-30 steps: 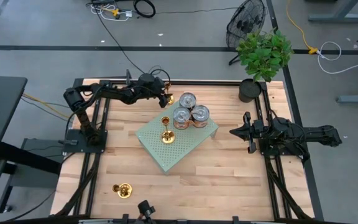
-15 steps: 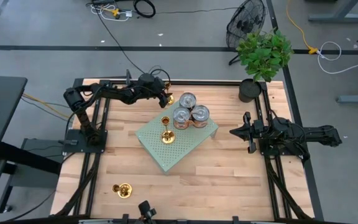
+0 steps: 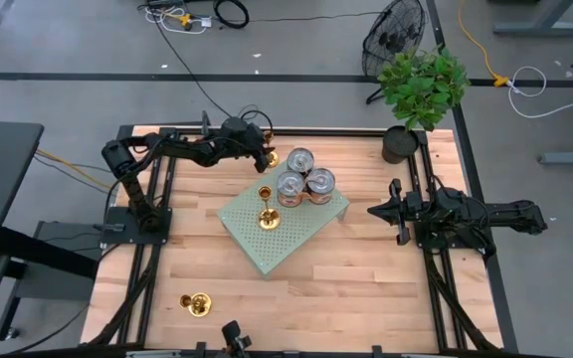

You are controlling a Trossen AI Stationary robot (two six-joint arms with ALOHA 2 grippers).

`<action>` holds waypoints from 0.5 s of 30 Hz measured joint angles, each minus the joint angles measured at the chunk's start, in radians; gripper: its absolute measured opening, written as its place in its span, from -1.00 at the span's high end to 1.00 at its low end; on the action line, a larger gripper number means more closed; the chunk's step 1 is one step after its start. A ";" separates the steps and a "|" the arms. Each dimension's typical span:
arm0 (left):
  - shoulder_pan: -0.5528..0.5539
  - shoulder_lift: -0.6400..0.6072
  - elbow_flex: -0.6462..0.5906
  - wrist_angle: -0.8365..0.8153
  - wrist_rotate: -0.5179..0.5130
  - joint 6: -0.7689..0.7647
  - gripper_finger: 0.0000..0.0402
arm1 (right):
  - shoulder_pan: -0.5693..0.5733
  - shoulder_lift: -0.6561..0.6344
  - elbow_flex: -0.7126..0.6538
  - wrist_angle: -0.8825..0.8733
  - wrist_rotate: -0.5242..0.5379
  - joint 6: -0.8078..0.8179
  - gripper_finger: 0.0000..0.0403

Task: Pick & Place candle stick holders
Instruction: Put the top gold candle holder on the shelf

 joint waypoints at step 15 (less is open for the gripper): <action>0.000 0.000 0.000 0.000 0.000 0.000 0.45 | 0.000 0.000 0.000 0.000 0.000 0.000 0.99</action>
